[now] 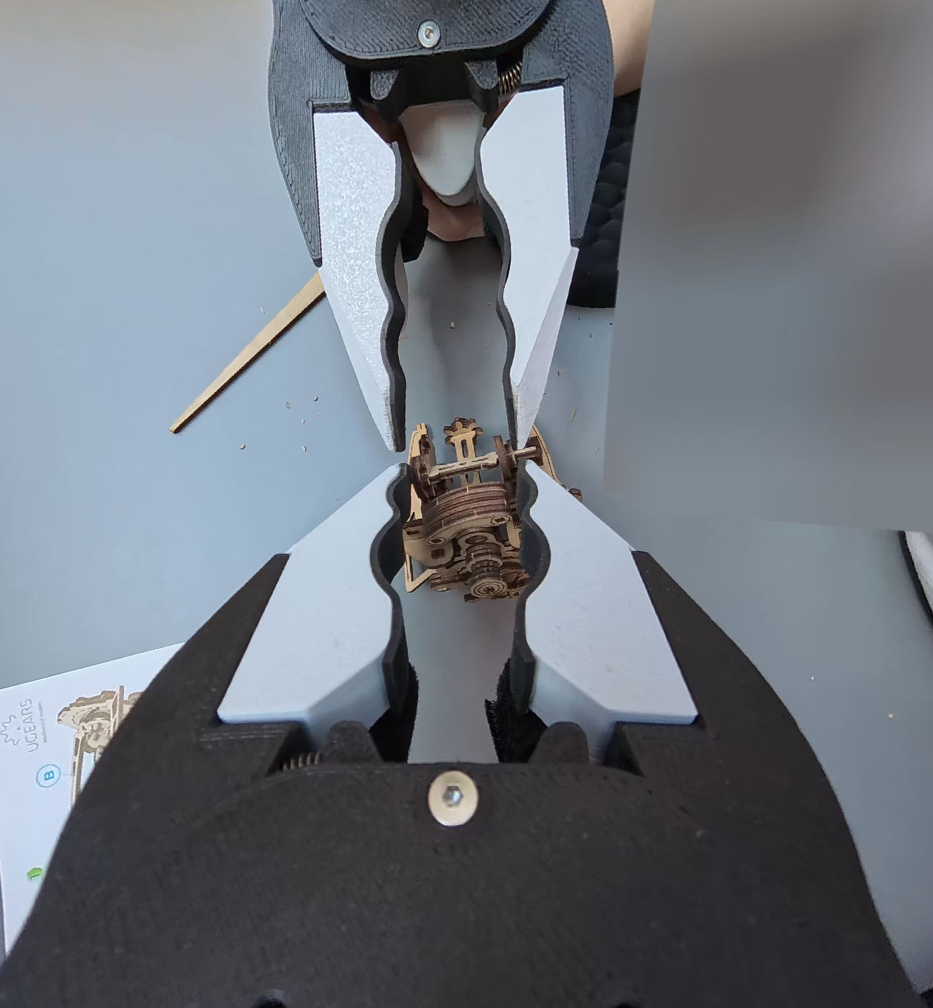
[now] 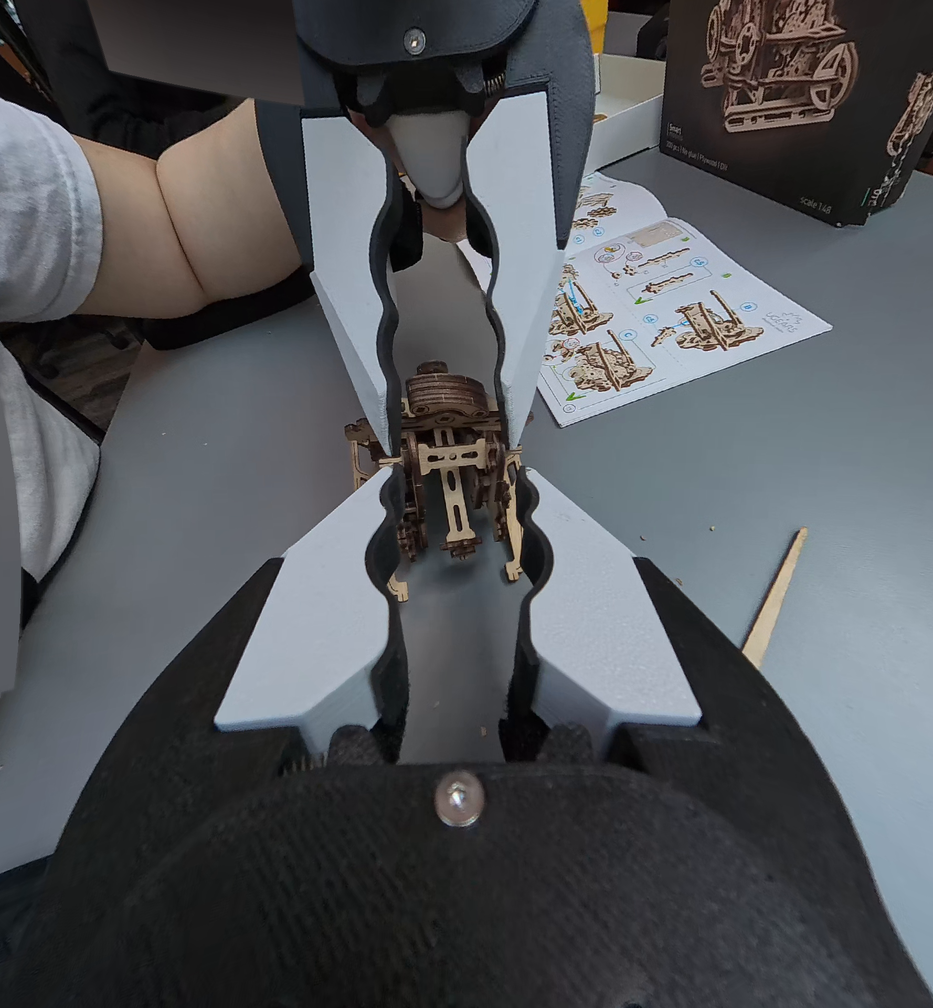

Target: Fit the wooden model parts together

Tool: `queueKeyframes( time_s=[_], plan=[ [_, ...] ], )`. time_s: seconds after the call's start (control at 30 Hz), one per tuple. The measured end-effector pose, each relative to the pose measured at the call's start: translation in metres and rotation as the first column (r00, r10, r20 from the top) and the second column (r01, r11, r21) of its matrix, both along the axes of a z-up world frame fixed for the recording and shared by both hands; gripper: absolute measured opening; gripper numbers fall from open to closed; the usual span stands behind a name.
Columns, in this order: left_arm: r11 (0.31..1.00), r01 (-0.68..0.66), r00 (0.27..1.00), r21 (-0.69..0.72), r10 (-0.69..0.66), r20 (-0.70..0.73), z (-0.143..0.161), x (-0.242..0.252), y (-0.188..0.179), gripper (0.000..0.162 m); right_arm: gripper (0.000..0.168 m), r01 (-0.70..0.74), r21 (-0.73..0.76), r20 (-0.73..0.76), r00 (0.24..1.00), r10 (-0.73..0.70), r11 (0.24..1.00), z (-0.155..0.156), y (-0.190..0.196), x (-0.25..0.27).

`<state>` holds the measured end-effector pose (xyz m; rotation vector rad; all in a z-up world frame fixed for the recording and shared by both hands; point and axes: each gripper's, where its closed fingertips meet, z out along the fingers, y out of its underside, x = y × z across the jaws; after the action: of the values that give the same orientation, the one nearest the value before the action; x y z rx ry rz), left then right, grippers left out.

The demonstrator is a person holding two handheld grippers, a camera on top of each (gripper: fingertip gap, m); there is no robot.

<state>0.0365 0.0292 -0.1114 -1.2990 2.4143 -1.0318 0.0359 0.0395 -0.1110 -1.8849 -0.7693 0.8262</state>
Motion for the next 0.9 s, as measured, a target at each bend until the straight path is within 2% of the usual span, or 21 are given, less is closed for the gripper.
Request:
queueKeyframes(
  time_s=[0.17,0.47,0.7,0.8,0.87,0.9],
  plan=[
    [0.999,0.014,1.0,-0.047,-0.015,-0.018,-0.001,-0.004,-0.006,0.036,0.044,-0.034,0.01,-0.002,0.999,0.034,0.999,0.0,-0.003,-0.004],
    [1.0,0.003,1.0,-0.023,-0.003,0.018,0.0,-0.002,-0.01,0.036,0.037,-0.119,-0.026,-0.054,0.992,0.118,0.993,0.002,-0.011,-0.008],
    [1.0,0.007,1.0,-0.008,-0.007,0.03,0.001,-0.002,-0.013,0.036,0.045,-0.11,0.009,0.008,0.994,0.11,0.994,-0.001,-0.011,-0.003],
    [0.999,0.02,1.0,-0.028,-0.019,0.023,0.002,-0.003,-0.017,0.036,0.043,-0.149,-0.005,0.01,0.989,0.149,0.989,-0.003,-0.015,-0.007],
    [0.999,0.029,0.999,-0.032,-0.029,0.015,0.001,-0.003,-0.019,0.036,0.033,-0.173,-0.006,0.01,0.985,0.173,0.985,-0.003,-0.019,-0.009],
    [0.999,0.035,0.999,-0.033,-0.035,0.012,0.001,-0.003,-0.02,0.036,0.033,-0.179,-0.003,0.016,0.984,0.179,0.984,-0.003,-0.02,-0.01]
  ],
)
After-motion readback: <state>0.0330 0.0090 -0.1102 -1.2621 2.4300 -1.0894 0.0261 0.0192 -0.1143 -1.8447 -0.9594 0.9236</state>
